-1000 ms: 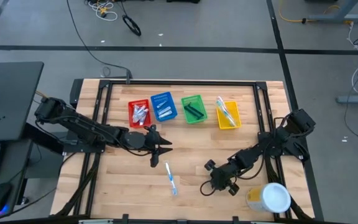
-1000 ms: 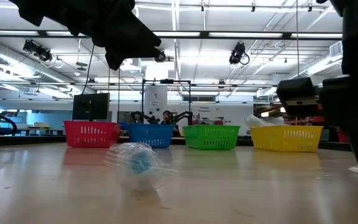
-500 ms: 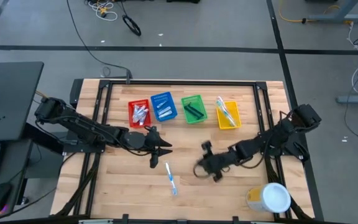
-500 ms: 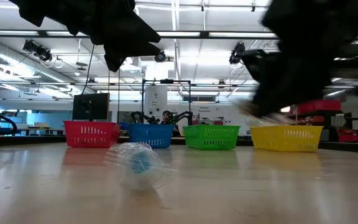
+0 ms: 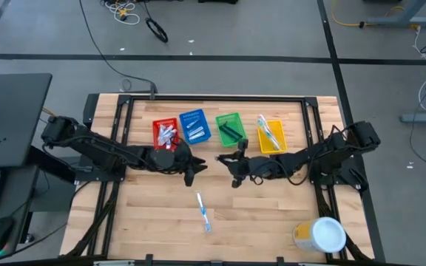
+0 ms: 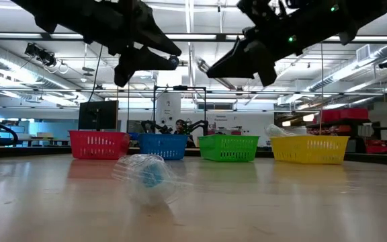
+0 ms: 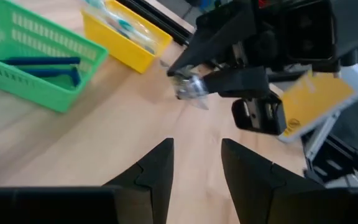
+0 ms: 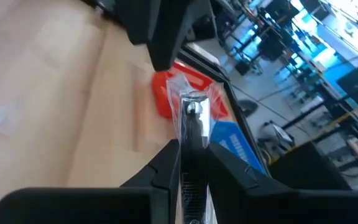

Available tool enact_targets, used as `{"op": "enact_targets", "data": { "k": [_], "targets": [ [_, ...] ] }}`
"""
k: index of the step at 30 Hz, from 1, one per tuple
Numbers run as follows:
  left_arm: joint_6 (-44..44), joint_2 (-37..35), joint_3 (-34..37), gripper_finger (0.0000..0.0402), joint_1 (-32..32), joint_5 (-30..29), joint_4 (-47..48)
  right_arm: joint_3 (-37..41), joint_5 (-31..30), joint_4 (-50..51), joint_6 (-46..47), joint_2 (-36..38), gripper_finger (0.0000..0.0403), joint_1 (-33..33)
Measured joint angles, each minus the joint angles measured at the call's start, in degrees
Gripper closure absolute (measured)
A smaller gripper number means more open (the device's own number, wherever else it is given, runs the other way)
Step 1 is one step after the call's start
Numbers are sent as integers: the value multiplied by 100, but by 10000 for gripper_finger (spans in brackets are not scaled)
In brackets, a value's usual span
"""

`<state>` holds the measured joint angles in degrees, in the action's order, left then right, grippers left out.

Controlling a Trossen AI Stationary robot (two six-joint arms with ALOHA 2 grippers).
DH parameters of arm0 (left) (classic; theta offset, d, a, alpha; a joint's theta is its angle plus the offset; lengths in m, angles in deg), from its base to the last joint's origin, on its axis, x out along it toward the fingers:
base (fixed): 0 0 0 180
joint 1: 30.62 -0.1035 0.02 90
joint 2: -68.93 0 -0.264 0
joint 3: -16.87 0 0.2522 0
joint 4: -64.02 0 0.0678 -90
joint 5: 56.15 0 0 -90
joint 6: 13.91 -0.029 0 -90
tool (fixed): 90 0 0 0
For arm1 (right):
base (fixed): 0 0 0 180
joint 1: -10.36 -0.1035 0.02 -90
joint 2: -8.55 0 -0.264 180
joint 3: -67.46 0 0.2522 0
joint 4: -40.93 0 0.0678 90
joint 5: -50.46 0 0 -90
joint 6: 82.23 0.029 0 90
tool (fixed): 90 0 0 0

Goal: Pick & Place Travel size toiletries
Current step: Put the nail cutter into the blue bin

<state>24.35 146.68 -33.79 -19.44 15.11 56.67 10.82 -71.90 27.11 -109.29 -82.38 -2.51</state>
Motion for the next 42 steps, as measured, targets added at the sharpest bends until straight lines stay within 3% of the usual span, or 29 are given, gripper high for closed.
{"op": "enact_targets", "data": {
  "k": [7, 20, 27, 42],
  "targets": [
    [-384, 395, 2, 248, -352, 161, -700, 0, 239, 169, -43, -35, 333, 171],
    [-419, 678, 5, 181, -850, 200, -945, -2, 318, 293, -22, -37, 334, 453],
    [-492, 1029, -3, 182, -882, 450, -1653, -4, 659, 582, 132, -35, 334, 579],
    [-377, 1039, -4, 190, -1141, 765, -1595, -4, 702, 282, 64, -35, 334, 584]
  ]
}}
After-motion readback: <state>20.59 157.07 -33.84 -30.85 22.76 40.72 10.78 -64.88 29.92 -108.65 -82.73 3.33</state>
